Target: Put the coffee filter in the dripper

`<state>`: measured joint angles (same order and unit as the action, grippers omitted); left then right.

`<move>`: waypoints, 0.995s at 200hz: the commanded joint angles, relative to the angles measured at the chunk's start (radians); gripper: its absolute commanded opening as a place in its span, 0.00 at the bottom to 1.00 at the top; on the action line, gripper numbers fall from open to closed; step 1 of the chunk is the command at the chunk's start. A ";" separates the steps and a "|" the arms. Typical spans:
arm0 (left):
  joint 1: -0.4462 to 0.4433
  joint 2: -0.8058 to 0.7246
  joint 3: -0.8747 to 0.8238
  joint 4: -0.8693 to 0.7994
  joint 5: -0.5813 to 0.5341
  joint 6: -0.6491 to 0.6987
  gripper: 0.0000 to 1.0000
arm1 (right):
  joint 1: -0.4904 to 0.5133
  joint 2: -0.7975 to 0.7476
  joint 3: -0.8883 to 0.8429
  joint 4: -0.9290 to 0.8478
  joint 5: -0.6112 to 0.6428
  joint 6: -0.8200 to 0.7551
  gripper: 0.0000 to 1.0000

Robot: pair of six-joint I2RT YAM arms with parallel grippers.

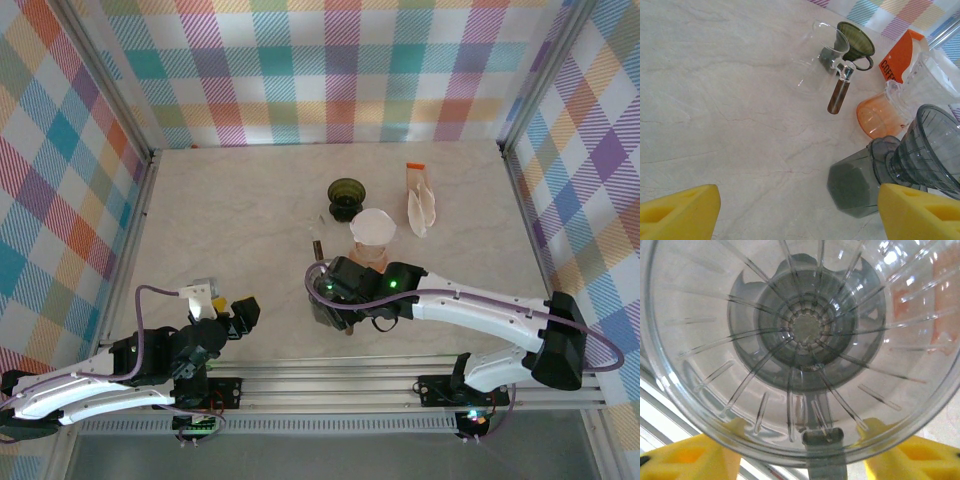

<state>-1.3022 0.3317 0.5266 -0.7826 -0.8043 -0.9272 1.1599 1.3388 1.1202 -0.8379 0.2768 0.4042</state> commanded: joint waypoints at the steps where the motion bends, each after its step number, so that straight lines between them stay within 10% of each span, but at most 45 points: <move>1: -0.005 0.004 -0.007 0.011 -0.001 0.002 0.83 | 0.006 -0.053 -0.007 0.005 0.010 0.014 0.71; 97: -0.005 0.263 0.053 0.138 0.003 0.059 0.84 | -0.062 -0.230 0.008 0.041 0.216 -0.031 0.78; 199: 0.033 0.398 0.133 0.072 -0.002 0.047 1.00 | -0.921 -0.029 0.099 0.324 -0.228 -0.044 0.86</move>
<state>-1.2968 0.7486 0.6201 -0.6300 -0.7792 -0.8303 0.3752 1.2400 1.2156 -0.5755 0.2180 0.3191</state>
